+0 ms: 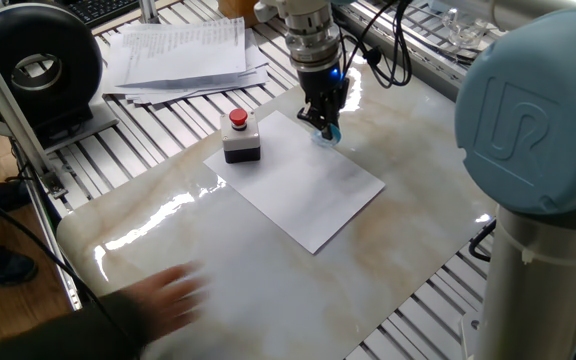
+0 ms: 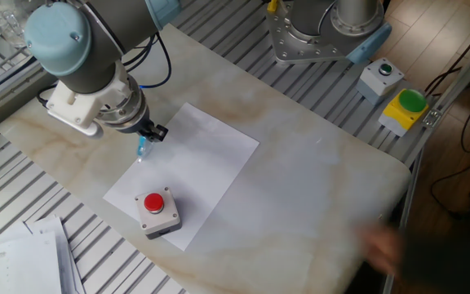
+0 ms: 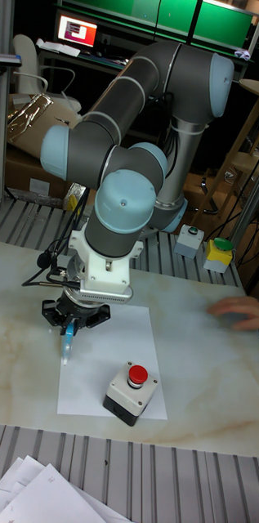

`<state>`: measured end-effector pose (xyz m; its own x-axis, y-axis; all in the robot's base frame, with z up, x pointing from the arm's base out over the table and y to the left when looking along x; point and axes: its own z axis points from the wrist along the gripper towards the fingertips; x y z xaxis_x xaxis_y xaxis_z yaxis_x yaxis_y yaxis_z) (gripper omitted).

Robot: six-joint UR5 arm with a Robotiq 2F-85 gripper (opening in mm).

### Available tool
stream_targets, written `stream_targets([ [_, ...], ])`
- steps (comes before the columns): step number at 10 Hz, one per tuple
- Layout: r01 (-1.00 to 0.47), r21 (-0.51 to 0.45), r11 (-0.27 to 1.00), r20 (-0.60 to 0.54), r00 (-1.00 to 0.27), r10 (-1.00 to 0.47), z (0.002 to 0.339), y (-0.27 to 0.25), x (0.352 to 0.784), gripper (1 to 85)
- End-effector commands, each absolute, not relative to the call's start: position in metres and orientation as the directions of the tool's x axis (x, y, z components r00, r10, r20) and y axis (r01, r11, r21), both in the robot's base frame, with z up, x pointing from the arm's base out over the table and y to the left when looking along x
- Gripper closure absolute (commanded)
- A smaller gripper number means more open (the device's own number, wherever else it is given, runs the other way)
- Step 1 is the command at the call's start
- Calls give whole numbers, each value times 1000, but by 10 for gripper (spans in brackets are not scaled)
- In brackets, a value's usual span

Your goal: Use the correction tape on paper

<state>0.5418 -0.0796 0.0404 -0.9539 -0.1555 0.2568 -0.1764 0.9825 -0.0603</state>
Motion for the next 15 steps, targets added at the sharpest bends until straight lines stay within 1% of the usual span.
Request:
stream_targets([
  [1, -167, -47, 985, 257, -955, -150, 41, -77, 540, 840],
  [15, -156, -45, 987, 304, -943, -135, 42, -77, 527, 840],
])
